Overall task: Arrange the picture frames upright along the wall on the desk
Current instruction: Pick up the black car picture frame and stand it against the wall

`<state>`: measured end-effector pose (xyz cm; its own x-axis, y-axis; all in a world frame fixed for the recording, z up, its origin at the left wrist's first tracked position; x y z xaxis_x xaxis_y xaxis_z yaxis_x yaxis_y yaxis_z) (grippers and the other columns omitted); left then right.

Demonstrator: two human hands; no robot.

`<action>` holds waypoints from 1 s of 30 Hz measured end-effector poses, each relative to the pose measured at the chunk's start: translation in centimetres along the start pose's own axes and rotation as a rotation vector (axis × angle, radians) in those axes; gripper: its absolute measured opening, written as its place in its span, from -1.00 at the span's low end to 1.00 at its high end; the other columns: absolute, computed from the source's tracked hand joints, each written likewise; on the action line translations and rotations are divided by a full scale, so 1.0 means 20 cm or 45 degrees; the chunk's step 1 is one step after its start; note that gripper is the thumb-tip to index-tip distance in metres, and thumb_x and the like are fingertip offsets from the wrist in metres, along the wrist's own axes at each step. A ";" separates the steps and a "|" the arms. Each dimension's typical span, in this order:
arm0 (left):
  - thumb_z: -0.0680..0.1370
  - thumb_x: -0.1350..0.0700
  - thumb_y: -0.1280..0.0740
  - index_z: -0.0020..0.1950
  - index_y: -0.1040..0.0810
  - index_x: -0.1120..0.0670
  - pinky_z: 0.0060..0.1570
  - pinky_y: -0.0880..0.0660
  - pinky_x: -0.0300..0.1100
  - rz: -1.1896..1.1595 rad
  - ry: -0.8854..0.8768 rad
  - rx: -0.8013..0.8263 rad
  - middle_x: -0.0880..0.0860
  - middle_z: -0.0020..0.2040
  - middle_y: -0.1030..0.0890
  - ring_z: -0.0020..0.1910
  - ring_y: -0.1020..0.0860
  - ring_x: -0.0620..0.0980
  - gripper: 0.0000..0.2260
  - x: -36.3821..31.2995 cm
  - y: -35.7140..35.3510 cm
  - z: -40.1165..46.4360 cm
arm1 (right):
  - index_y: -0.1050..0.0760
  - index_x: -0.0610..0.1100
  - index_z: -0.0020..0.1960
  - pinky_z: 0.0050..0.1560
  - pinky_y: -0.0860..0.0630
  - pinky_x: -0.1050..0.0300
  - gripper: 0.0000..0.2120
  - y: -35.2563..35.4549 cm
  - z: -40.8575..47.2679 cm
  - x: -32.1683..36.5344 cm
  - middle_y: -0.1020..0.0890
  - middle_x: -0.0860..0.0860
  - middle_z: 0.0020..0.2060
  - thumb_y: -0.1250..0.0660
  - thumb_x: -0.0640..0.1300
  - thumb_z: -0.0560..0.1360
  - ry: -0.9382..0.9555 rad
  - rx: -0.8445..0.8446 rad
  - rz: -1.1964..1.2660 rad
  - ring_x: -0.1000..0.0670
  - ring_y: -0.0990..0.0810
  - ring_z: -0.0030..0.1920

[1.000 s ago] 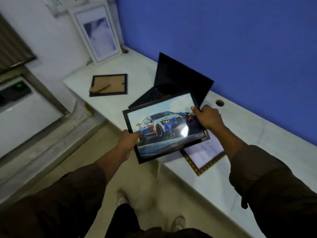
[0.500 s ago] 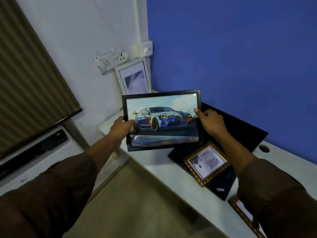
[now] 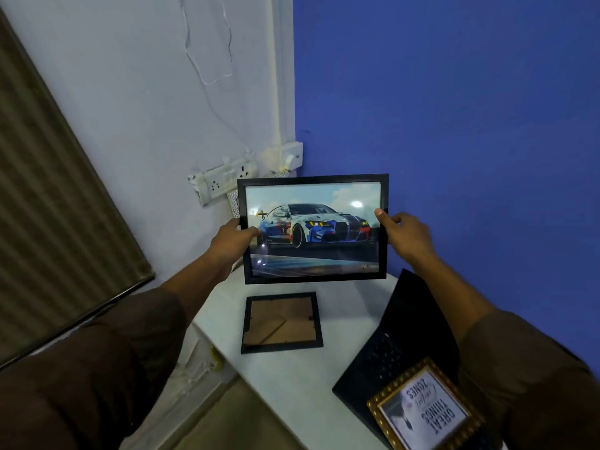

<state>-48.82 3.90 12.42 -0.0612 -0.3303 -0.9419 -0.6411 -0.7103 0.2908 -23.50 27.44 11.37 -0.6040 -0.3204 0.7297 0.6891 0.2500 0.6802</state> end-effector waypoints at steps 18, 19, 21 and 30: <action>0.60 0.12 -0.35 0.46 -0.43 0.07 0.25 -0.42 -0.17 0.081 0.049 0.354 0.03 0.33 -0.54 0.24 -0.52 0.03 -0.57 0.09 -0.61 0.99 | -0.55 -0.18 0.20 0.16 -0.49 -0.06 -0.33 -0.16 0.71 -0.42 -0.65 -0.17 0.14 -0.15 0.41 0.54 -0.285 0.052 -0.145 -0.25 -0.56 0.21; 0.59 0.11 -0.36 0.46 -0.43 0.06 0.28 -0.41 -0.15 0.097 0.056 0.387 0.03 0.33 -0.54 0.26 -0.51 0.03 -0.57 0.11 -0.65 1.05 | -0.55 -0.20 0.17 0.16 -0.50 -0.07 -0.33 -0.18 0.74 -0.45 -0.65 -0.18 0.11 -0.15 0.40 0.54 -0.322 0.049 -0.151 -0.25 -0.56 0.18; 0.58 0.12 -0.37 0.45 -0.43 0.06 0.23 -0.41 -0.16 0.125 0.074 0.464 0.00 0.27 -0.54 0.23 -0.50 0.02 -0.57 0.13 -0.73 1.19 | -0.55 -0.23 0.09 0.12 -0.52 -0.06 -0.32 -0.21 0.78 -0.50 -0.66 -0.19 0.01 -0.15 0.41 0.54 -0.407 0.033 -0.151 -0.23 -0.58 0.09; 0.54 0.14 -0.41 0.30 -0.55 0.18 0.14 -0.45 -0.12 0.331 0.067 0.841 0.08 0.19 -0.61 0.20 -0.56 0.13 -0.66 0.27 -1.08 1.68 | -0.42 -0.13 -0.19 -0.04 -0.44 -0.02 -0.39 -0.41 0.89 -0.75 -0.59 -0.13 -0.18 -0.12 0.44 0.52 -0.822 0.022 -0.197 -0.22 -0.59 0.02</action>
<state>-61.05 38.37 -4.58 -0.2490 -0.4792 -0.8417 -0.9413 -0.0848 0.3267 -27.22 46.37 -3.98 -0.8176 0.2565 0.5155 0.5721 0.2612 0.7775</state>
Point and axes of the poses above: each hand's wrist, its own z-axis towards the middle knuckle, its own y-axis out of the back of the hand, x = y × z, the point moved 1 cm from there along z, towards the middle knuckle
